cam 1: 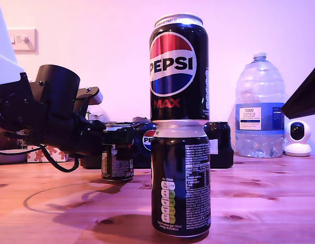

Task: Stack up the Pepsi cans on top of each other

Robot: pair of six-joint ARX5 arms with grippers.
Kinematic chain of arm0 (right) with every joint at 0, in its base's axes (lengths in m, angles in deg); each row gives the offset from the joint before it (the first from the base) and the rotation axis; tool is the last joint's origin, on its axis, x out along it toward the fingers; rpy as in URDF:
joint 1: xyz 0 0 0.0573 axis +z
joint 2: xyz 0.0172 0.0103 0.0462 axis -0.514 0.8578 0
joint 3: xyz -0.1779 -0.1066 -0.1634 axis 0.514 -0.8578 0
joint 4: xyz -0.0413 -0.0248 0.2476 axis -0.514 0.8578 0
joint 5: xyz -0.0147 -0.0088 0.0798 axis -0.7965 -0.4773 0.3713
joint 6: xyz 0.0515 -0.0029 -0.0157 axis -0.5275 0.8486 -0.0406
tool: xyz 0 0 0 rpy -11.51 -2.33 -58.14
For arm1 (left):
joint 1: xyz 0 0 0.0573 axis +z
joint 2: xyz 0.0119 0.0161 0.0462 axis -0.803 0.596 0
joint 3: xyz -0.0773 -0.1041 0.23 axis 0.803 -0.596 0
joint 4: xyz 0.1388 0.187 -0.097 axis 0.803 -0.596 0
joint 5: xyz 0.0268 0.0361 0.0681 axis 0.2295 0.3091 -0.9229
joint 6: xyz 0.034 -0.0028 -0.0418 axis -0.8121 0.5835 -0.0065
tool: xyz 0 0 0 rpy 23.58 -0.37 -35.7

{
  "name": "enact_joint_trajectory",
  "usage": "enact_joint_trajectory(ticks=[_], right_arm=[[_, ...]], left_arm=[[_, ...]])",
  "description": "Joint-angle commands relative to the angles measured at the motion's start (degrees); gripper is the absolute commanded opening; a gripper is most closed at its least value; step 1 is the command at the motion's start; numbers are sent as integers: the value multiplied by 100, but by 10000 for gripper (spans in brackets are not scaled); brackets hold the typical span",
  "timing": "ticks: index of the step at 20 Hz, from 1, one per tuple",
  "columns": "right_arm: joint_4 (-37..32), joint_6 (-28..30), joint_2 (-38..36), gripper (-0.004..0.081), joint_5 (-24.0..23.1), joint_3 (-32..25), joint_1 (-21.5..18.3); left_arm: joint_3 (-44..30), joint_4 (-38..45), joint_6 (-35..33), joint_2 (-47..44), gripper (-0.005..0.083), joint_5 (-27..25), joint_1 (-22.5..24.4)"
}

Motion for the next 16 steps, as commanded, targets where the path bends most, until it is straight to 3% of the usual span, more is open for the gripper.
enact_joint_trajectory(ticks=[1, 6, 11, 16], right_arm=[[-52, 4, 24, -13, 17, -50, 35], [-52, 4, 24, -13, 17, -50, 35], [-52, 4, 24, -13, 17, -50, 35], [-55, 4, 24, -13, 17, -50, 35]], left_arm=[[24, -68, -70, 214, 778, 7, -2], [26, -76, -138, 214, 530, 7, 0], [26, -37, -286, 214, 512, 28, -2], [26, -96, -372, 31, 512, 398, -7]])
